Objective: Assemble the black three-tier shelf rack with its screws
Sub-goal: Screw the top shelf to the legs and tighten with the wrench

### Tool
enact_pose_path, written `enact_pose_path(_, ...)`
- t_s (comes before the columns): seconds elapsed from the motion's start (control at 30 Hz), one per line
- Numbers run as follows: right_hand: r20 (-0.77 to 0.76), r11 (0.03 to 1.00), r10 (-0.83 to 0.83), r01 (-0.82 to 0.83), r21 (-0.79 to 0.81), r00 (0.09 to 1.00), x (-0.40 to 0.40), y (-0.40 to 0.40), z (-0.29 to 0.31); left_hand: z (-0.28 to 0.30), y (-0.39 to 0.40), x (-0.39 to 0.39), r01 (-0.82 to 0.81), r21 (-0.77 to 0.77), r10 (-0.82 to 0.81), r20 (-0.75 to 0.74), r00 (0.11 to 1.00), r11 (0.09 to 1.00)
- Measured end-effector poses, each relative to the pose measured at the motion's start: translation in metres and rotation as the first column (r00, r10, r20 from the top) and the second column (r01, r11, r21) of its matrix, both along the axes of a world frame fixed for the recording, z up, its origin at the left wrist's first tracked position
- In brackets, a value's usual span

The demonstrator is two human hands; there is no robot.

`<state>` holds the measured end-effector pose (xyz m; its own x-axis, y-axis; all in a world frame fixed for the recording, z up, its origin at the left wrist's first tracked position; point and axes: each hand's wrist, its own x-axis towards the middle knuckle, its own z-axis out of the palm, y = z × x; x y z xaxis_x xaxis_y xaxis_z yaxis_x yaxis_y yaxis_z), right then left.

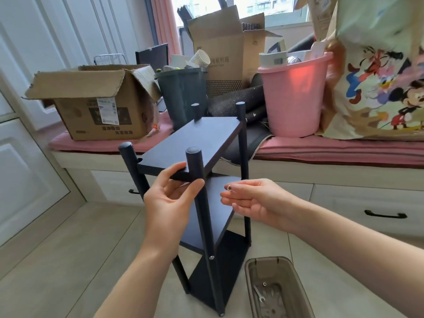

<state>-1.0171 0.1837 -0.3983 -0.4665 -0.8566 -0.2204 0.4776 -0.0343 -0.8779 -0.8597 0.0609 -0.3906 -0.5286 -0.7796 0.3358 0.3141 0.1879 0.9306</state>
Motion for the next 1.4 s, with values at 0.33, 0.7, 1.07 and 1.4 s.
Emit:
enact_pose_path(0.33, 0.246, 0.968, 0.080, -0.016, -0.252, 0.966, 0.041, -0.073, -0.008, 0.016, -0.040, 0.040, 0.017, 0.094, -0.013, -0.039, 0.999, 0.995)
enact_pose_path(0.7, 0.154, 0.909, 0.323, -0.260, -0.325, 0.934, 0.082, -0.137, -0.008, 0.023, -0.063, 0.077, -0.026, 0.092, 0.026, -0.001, 1.000, 0.995)
enact_pose_path(1.07, 0.135, 0.873, 0.387, -0.315, -0.374, 0.912, 0.090, -0.181, -0.020, 0.020, -0.089, 0.088, -0.123, 0.052, 0.121, 0.049, 0.991, 0.991)
enact_pose_path(1.4, 0.059, 0.807, 0.409, -0.331, -0.489, 0.911, 0.098, -0.211, -0.011, 0.016, -0.104, 0.089, -0.120, 0.051, 0.119, 0.034, 0.992, 0.991)
